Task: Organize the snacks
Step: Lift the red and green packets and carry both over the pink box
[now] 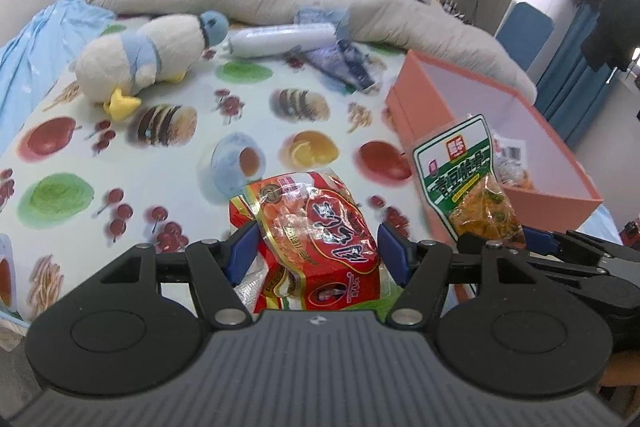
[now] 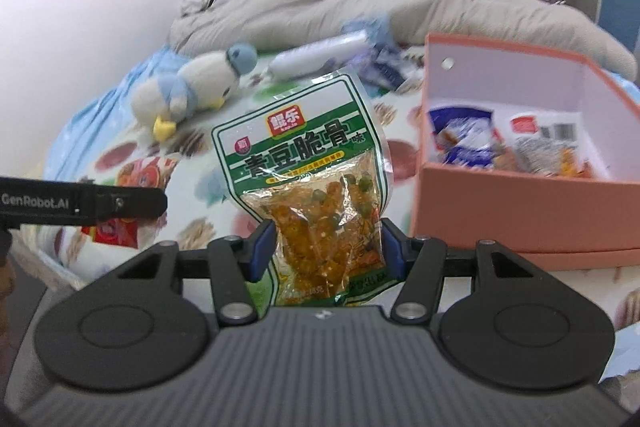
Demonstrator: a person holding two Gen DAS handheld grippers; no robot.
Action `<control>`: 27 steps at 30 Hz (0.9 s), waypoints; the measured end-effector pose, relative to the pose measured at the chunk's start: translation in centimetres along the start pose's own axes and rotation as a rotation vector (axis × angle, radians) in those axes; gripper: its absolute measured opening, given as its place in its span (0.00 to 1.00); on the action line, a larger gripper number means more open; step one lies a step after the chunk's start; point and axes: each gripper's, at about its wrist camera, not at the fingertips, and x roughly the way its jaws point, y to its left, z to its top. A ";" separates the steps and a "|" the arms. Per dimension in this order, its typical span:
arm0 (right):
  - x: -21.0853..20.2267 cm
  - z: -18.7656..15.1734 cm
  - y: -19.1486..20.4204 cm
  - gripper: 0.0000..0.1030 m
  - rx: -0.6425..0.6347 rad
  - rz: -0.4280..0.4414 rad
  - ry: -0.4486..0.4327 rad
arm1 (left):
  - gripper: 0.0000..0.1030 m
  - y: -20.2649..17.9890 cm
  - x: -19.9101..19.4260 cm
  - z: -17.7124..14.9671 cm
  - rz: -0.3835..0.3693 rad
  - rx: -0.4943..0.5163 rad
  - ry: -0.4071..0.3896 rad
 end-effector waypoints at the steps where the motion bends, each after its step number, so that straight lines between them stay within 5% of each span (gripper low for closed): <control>1: -0.6 0.1 -0.1 0.56 0.004 -0.006 -0.011 | 0.68 -0.4 -0.4 0.2 -0.006 0.004 -0.007; 14: -7.4 0.3 -2.0 0.56 0.070 -0.101 -0.102 | 0.68 -6.2 -4.3 0.5 -0.114 0.046 -0.067; 27: -10.8 -0.9 -4.9 0.57 0.168 -0.181 -0.140 | 0.68 -10.3 -3.5 -0.4 -0.197 0.113 -0.036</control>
